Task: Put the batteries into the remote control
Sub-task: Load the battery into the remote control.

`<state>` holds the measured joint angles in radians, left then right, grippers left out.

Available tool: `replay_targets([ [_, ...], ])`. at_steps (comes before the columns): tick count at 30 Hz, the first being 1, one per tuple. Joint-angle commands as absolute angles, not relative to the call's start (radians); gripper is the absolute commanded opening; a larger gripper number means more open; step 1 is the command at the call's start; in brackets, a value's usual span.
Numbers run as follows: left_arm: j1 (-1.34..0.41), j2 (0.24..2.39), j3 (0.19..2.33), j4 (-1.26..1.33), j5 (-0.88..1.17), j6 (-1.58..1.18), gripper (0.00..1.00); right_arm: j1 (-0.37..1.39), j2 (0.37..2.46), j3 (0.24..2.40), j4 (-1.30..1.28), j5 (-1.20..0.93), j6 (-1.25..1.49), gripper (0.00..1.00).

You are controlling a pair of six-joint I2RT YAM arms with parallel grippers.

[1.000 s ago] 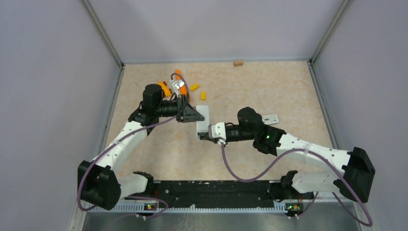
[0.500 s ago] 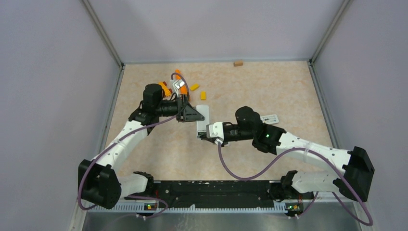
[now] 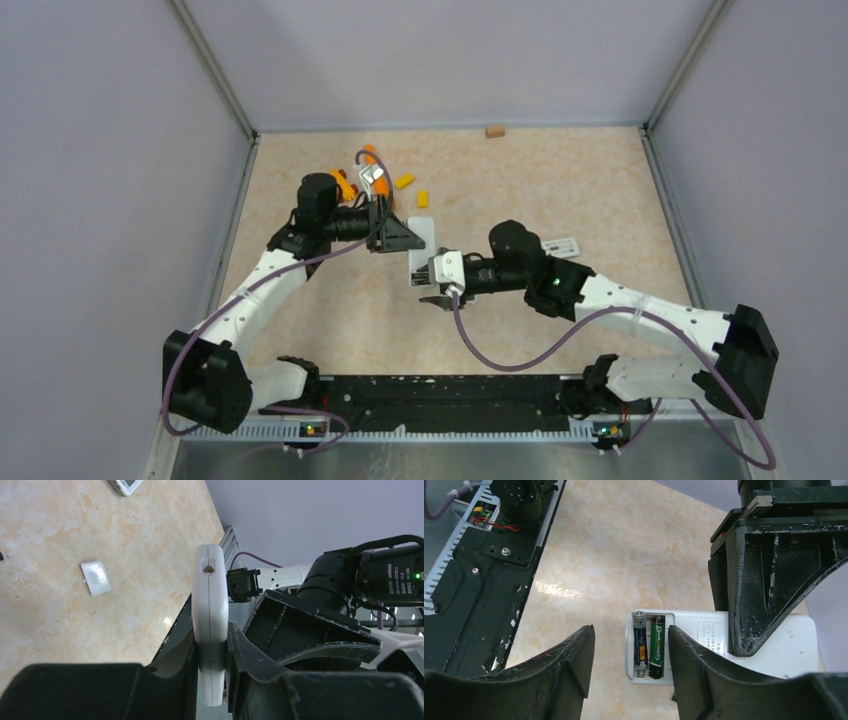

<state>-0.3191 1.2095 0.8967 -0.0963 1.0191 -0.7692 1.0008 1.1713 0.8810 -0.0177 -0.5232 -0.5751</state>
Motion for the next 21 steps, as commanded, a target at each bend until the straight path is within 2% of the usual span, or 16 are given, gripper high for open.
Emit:
replay_targets([
  [1, -0.321, 1.220, 0.938, -0.059, 1.028, -0.764, 0.00, 1.014, 1.106, 0.907, 0.029, -0.531, -0.538, 0.59],
  [7, -0.321, 1.237, 0.945, -0.060, 1.013, -0.762, 0.00, 1.013, 1.031, 0.887, 0.084, -0.458, -0.379, 0.64],
  [10, -0.319, 1.241, 0.949, -0.060, 1.002, -0.764, 0.00, 1.012, 1.018, 0.924, 0.058, -0.239, -0.151, 0.64],
  [13, -0.315, 1.238, 0.950, -0.060, 0.991, -0.768, 0.00, 1.013, 1.033, 1.019, -0.101, 0.052, 0.096, 0.65],
  [14, -0.314, 1.237, 0.949, -0.059, 0.984, -0.772, 0.00, 1.011, 1.041, 1.052, -0.156, 0.134, 0.166, 0.69],
  [17, -0.310, 1.233, 0.948, -0.047, 0.980, -0.786, 0.00, 1.005, 1.059, 1.099, -0.320, 0.318, 0.462, 0.89],
  [19, -0.308, 1.230, 0.948, -0.037, 0.977, -0.796, 0.00, 0.963, 1.064, 1.098, -0.399, 0.229, 0.685, 0.93],
  [21, -0.307, 1.227, 0.948, -0.028, 0.978, -0.802, 0.00, 0.930, 1.046, 1.030, -0.311, 0.079, 0.804, 0.94],
])
